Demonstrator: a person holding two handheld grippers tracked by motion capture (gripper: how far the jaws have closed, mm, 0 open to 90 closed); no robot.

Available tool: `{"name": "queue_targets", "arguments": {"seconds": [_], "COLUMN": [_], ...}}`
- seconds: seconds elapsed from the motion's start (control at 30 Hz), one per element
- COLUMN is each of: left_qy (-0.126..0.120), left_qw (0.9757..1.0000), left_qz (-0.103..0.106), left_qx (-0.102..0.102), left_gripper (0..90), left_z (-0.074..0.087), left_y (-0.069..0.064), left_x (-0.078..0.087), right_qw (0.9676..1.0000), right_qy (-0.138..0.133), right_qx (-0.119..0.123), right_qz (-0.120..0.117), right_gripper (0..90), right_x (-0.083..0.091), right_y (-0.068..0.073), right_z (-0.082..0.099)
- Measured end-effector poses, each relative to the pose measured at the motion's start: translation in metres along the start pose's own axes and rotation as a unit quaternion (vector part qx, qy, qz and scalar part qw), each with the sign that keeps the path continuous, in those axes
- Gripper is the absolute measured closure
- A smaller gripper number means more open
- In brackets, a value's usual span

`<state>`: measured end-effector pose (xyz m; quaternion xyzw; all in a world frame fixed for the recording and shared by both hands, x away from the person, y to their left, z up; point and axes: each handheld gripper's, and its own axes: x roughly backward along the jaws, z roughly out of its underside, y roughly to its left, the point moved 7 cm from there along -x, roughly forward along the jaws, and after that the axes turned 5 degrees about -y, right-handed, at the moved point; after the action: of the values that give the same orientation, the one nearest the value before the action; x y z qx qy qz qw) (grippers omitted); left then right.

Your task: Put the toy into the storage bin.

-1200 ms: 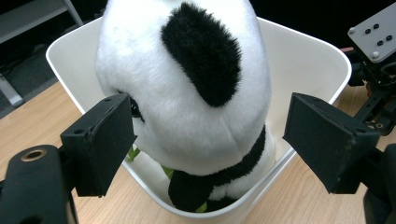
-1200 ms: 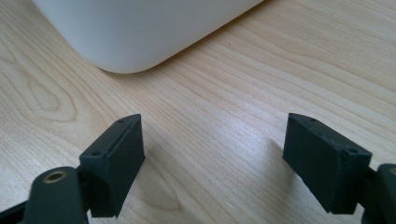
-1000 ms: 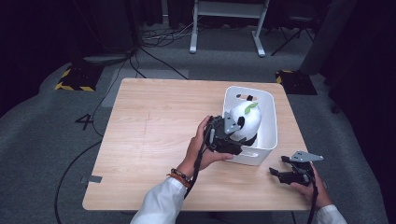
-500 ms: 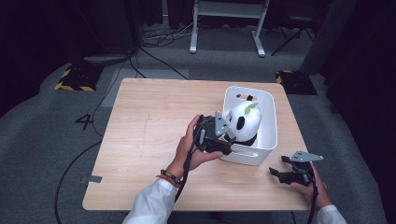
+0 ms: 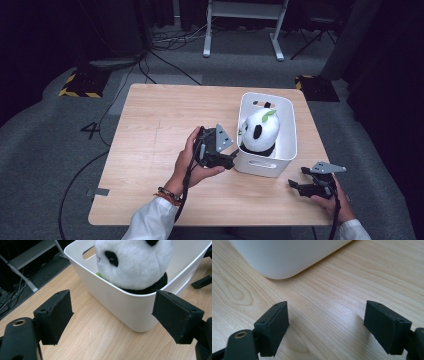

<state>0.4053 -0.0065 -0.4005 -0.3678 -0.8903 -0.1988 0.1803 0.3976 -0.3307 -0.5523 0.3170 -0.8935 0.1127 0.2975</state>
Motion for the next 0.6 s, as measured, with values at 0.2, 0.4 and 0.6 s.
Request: {"name": "queue_targets", "arguments": {"seconds": [0.2, 0.4, 0.6], "left_qy": [0.015, 0.028, 0.042], "left_qw": [0.9998, 0.9994, 0.9988], "left_qz": [-0.009, -0.019, -0.024], "left_qx": [-0.005, -0.003, -0.005], "left_gripper": [16.3, 16.2, 16.2], "left_z": [0.012, 0.025, 0.038], "left_y": [0.007, 0.014, 0.02], "left_x": [0.004, 0.009, 0.014], "right_qw": [1.0, 1.0, 1.0], "right_qy": [0.0, 0.001, 0.0], "right_qx": [0.0, 0.001, 0.0], "right_qz": [0.0, 0.0, 0.0], "right_gripper": [19.8, 19.8, 19.8], "right_x": [0.0, 0.0, 0.0], "right_y": [0.0, 0.0, 0.0], "right_z": [0.0, 0.0, 0.0]}}
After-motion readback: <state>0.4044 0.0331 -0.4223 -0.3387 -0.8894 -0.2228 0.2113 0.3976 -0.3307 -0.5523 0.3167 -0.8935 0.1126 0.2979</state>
